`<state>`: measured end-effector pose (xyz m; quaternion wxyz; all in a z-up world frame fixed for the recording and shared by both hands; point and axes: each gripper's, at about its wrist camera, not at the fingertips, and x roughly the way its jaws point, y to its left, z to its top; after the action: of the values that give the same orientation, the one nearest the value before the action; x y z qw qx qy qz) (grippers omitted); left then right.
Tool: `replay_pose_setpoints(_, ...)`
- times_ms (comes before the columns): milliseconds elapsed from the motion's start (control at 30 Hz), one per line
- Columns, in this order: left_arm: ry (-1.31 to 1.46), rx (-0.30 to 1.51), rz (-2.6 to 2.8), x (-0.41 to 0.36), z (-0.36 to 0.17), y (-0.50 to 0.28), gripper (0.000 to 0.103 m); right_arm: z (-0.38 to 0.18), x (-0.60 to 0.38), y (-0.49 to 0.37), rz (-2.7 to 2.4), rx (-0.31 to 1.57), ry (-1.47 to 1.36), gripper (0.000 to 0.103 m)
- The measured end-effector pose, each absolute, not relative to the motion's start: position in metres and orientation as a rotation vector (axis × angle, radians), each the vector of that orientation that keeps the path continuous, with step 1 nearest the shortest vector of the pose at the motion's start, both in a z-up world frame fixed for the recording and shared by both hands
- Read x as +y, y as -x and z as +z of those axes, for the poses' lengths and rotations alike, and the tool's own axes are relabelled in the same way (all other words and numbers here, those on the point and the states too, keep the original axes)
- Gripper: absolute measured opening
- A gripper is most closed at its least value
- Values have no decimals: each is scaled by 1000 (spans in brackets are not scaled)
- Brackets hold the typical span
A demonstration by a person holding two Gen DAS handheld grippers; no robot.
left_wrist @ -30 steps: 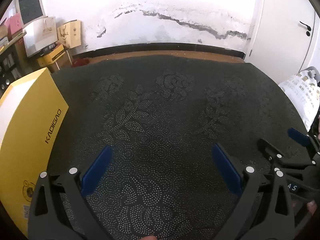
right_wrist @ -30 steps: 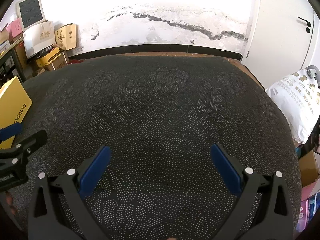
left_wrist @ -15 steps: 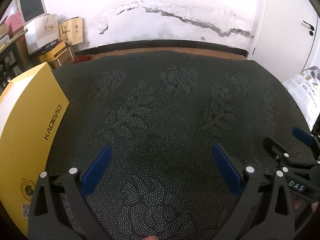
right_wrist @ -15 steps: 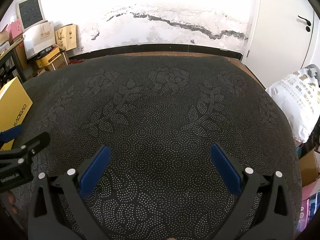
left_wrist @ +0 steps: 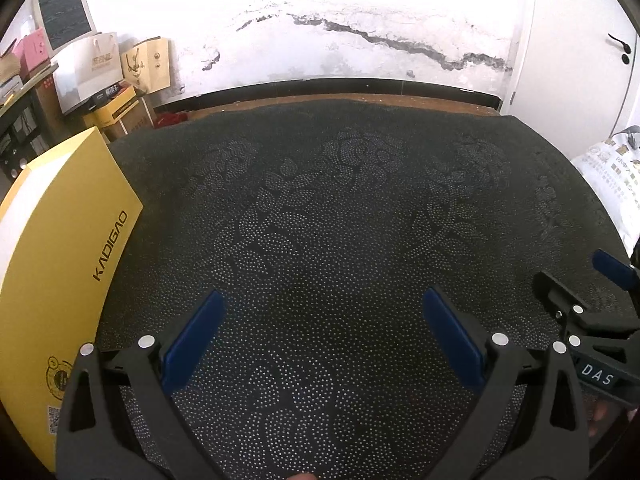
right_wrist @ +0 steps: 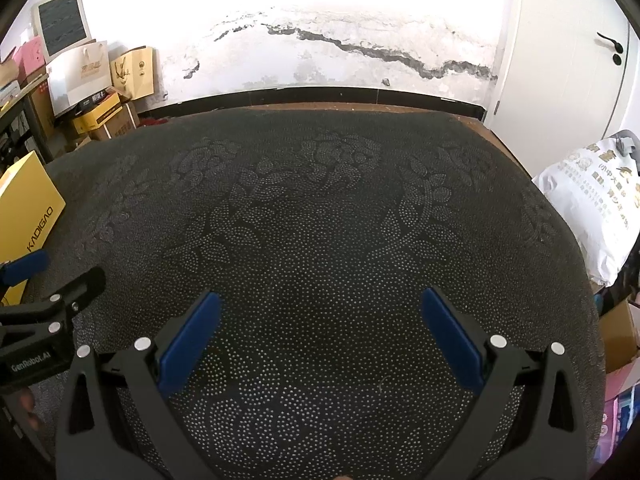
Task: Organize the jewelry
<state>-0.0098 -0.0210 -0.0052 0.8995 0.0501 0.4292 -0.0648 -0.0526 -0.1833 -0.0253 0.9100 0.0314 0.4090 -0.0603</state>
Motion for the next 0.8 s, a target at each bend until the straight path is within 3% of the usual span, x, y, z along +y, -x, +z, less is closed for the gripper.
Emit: replay_pose_setpoints(800, -100, 891, -130, -21, -5, 9, 97, -25, -183, 53, -121, 843, -61, 97)
